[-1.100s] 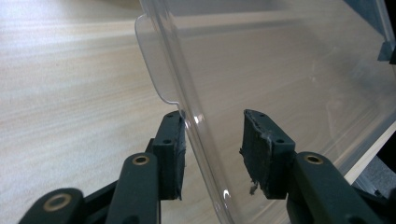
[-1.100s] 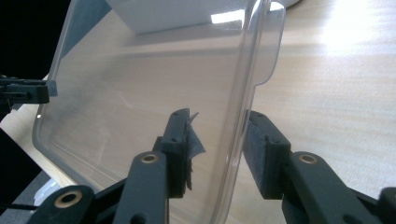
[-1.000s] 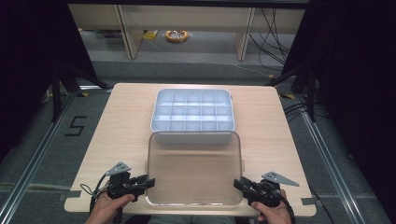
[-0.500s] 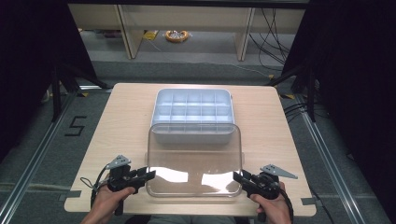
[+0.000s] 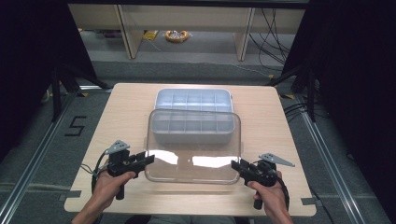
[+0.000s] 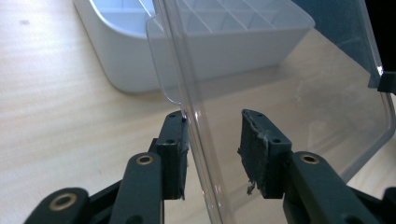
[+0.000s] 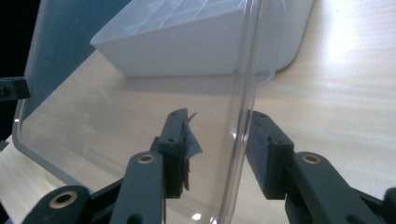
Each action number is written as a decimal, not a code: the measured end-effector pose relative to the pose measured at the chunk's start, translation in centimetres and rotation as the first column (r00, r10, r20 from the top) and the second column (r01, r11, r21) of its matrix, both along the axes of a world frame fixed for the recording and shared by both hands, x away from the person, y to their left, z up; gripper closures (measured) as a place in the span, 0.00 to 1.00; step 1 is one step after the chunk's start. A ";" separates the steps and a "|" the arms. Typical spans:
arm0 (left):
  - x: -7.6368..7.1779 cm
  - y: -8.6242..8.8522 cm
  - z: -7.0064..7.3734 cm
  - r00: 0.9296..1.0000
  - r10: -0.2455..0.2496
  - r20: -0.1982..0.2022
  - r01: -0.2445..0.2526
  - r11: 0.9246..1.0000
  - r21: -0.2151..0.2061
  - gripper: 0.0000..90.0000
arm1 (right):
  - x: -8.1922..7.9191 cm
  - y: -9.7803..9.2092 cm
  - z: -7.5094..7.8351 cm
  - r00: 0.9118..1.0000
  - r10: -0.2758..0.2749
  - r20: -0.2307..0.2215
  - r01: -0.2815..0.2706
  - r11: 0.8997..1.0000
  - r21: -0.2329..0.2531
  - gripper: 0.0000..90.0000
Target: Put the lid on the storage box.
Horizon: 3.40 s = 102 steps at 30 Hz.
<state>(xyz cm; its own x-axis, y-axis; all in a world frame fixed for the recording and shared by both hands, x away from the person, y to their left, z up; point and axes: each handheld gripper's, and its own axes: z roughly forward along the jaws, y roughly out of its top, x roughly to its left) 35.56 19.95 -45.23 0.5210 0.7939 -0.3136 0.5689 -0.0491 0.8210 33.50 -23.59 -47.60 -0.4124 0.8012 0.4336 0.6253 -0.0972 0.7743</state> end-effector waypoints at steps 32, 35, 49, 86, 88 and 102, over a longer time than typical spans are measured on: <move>11.3 -1.5 4.9 0.987 0.163 -0.005 -0.163 0.987 -0.006 0.66 | 11.3 1.4 6.3 0.990 -0.110 0.085 0.114 0.992 -0.044 0.68; 12.6 -1.8 5.1 0.982 0.186 -0.006 -0.186 0.983 0.000 0.66 | 12.9 1.4 6.3 0.990 -0.120 0.078 0.125 0.990 -0.063 0.68; 15.1 -2.1 3.9 0.971 0.233 -0.054 -0.233 0.973 0.005 0.65 | 15.7 2.2 4.9 0.983 -0.180 -0.019 0.180 0.983 -0.027 0.66; 15.9 -1.7 1.0 0.957 0.243 -0.160 -0.243 0.970 0.014 0.59 | 16.7 3.2 2.8 0.975 -0.212 -0.060 0.210 0.977 -0.044 0.61; 15.8 -1.6 1.0 0.958 0.239 -0.160 -0.239 0.971 0.015 0.58 | 16.8 3.1 2.8 0.979 -0.198 -0.043 0.195 0.979 -0.064 0.61; 15.6 -2.4 0.4 0.962 0.251 -0.107 -0.238 0.964 0.119 0.58 | 16.6 3.4 3.0 0.977 -0.202 -0.071 0.200 0.979 -0.034 0.59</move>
<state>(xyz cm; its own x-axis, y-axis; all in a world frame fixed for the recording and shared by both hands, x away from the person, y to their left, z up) 51.17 17.54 -44.79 0.2707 0.9238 -0.2709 0.6685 0.0221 0.7434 50.10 -20.15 -44.58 -0.2095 0.8761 0.4343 0.6505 -0.2067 0.7308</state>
